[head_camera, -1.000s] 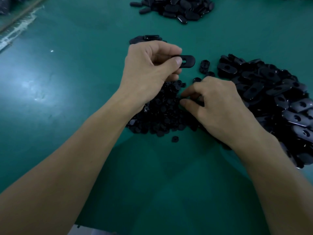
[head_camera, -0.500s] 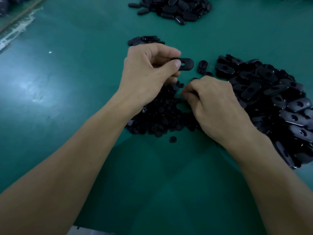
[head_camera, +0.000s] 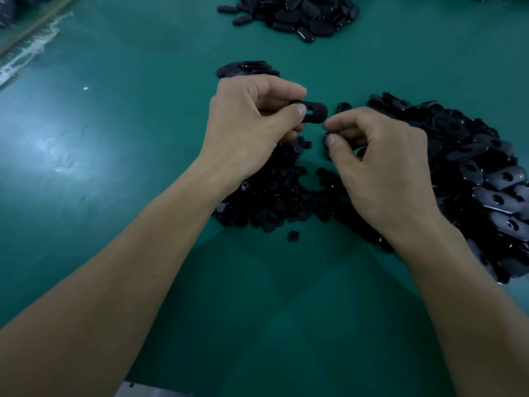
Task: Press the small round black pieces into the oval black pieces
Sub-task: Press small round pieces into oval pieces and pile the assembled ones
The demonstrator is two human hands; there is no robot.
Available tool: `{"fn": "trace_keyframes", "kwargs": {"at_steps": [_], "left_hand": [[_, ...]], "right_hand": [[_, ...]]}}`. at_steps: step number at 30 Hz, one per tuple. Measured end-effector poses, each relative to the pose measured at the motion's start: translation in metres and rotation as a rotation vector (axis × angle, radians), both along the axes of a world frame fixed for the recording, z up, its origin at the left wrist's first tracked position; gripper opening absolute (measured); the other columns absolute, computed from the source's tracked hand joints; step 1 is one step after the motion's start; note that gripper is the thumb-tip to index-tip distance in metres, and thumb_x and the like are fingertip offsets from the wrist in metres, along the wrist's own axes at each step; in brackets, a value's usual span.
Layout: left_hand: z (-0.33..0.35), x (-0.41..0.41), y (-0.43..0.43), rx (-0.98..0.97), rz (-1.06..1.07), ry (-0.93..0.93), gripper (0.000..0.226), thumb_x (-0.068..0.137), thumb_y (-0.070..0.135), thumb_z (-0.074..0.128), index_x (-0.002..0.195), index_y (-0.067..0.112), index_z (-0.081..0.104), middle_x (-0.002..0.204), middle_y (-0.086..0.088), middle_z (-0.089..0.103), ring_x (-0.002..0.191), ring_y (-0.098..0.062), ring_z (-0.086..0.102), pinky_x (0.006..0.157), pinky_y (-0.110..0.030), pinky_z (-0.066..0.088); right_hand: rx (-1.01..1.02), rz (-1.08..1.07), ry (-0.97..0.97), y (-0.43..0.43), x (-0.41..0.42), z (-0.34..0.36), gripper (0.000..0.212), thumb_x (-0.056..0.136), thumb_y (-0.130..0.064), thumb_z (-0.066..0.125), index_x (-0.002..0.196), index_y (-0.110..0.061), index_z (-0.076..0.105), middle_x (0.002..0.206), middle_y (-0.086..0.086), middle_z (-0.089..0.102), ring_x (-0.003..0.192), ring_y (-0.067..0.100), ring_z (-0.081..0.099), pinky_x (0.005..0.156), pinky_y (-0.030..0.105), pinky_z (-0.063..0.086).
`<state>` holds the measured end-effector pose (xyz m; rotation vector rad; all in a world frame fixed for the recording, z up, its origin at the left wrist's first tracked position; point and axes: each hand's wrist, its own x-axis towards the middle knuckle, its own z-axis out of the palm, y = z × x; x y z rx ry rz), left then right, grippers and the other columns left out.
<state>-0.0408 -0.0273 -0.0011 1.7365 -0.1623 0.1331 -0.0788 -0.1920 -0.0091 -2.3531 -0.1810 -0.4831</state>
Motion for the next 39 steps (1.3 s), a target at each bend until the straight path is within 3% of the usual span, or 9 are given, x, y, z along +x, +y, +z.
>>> {"fn": "trace_keyframes", "kwargs": {"at_steps": [5,11,20,27,35,39], "left_hand": [[0.001,-0.0014,0.0,0.054,0.006,-0.016,0.015,0.088,0.002,0.074,0.098,0.014,0.075,0.082,-0.001,0.077,0.075,-0.017,0.076,0.074,-0.029,0.062],[0.0008,-0.0022,-0.0012,0.109,-0.016,-0.046,0.017,0.087,0.005,0.076,0.097,0.018,0.075,0.082,0.002,0.076,0.079,-0.013,0.076,0.08,-0.033,0.063],[-0.0002,-0.0058,-0.0035,0.132,-0.069,-0.075,0.022,0.083,0.004,0.077,0.09,0.025,0.074,0.081,0.004,0.077,0.076,-0.009,0.075,0.08,-0.034,0.063],[-0.0012,-0.0069,-0.0067,0.18,-0.084,-0.125,0.023,0.083,0.007,0.079,0.089,0.028,0.072,0.081,0.007,0.076,0.075,-0.005,0.073,0.078,-0.028,0.061],[-0.002,-0.0088,-0.009,0.235,-0.101,-0.185,0.027,0.084,0.007,0.078,0.088,0.032,0.071,0.083,0.013,0.075,0.078,0.0,0.073,0.078,-0.02,0.057],[-0.003,-0.0097,-0.0094,0.241,-0.101,-0.195,0.023,0.084,0.007,0.078,0.088,0.029,0.072,0.083,0.013,0.074,0.076,0.0,0.072,0.076,-0.019,0.057]], "right_hand": [[0.134,-0.002,-0.065,-0.0013,0.001,0.0012,0.013,0.093,-0.016,0.068,0.104,-0.023,0.071,0.085,-0.026,0.063,0.083,-0.007,0.065,0.076,0.008,0.049],[0.165,0.027,-0.067,-0.0008,0.001,0.002,0.013,0.09,-0.017,0.071,0.094,-0.029,0.073,0.086,-0.02,0.069,0.082,0.001,0.067,0.078,0.016,0.052],[0.215,0.005,-0.041,-0.001,0.0024,0.0031,0.018,0.093,-0.013,0.067,0.104,-0.023,0.076,0.086,-0.027,0.066,0.081,-0.007,0.067,0.077,0.009,0.049],[0.23,-0.025,0.002,-0.0019,0.0003,0.0056,0.033,0.088,-0.021,0.072,0.086,-0.041,0.046,0.082,-0.011,0.068,0.079,0.005,0.066,0.07,0.018,0.051],[0.262,-0.015,0.001,-0.0002,-0.0031,0.0085,0.044,0.088,-0.013,0.072,0.081,-0.038,0.037,0.08,-0.006,0.067,0.075,0.008,0.067,0.066,0.018,0.052],[0.249,-0.022,0.013,0.0003,-0.004,0.0088,0.046,0.087,-0.011,0.073,0.077,-0.036,0.035,0.078,-0.004,0.067,0.074,0.012,0.068,0.065,0.028,0.055]]}}
